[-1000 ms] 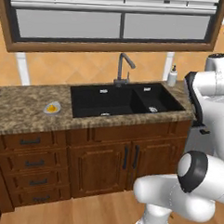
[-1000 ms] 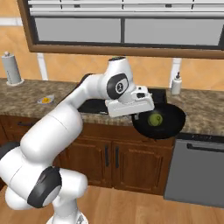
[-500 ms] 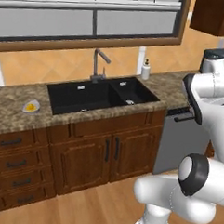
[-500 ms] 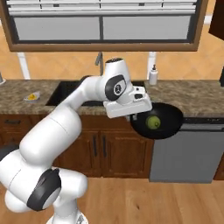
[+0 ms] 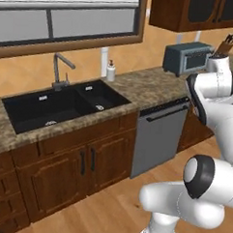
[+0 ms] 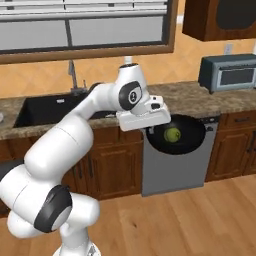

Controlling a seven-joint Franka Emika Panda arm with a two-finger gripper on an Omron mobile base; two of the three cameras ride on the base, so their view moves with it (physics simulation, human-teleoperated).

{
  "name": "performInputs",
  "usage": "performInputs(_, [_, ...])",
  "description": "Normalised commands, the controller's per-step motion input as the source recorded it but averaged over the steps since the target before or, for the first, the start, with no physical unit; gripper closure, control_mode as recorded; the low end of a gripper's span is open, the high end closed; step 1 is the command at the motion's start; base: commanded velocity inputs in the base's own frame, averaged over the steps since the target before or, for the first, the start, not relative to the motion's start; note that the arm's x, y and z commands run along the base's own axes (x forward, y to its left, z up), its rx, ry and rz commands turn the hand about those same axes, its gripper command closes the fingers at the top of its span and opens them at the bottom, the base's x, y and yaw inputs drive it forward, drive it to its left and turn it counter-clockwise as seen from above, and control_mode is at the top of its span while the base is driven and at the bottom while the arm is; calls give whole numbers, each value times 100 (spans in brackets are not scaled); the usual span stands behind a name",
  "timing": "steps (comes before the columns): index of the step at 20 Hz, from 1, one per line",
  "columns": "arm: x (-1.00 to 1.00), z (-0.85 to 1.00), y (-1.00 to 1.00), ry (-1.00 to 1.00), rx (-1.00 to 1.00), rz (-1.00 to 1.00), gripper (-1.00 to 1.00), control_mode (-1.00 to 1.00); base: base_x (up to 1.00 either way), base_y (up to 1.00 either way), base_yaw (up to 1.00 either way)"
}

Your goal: Pick the lime from the sink and place it in the bowl. Then pick the bowl and place it in the microwave. Then close the microwave door and press the start button.

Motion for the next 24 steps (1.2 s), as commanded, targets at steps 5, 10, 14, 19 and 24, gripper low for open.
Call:
performInputs(5, [0, 0, 0, 0, 0, 0, 100, 100, 0, -4, -41])
performInputs(10, [0, 0, 0, 0, 0, 0, 100, 100, 0, -47, -42])
performInputs(14, [0, 0, 0, 0, 0, 0, 100, 100, 4, -41, -39])
performInputs(19, [0, 0, 0, 0, 0, 0, 100, 100, 1, -60, -33])
performInputs(24, [0, 0, 0, 0, 0, 0, 100, 100, 30, -93, -38])
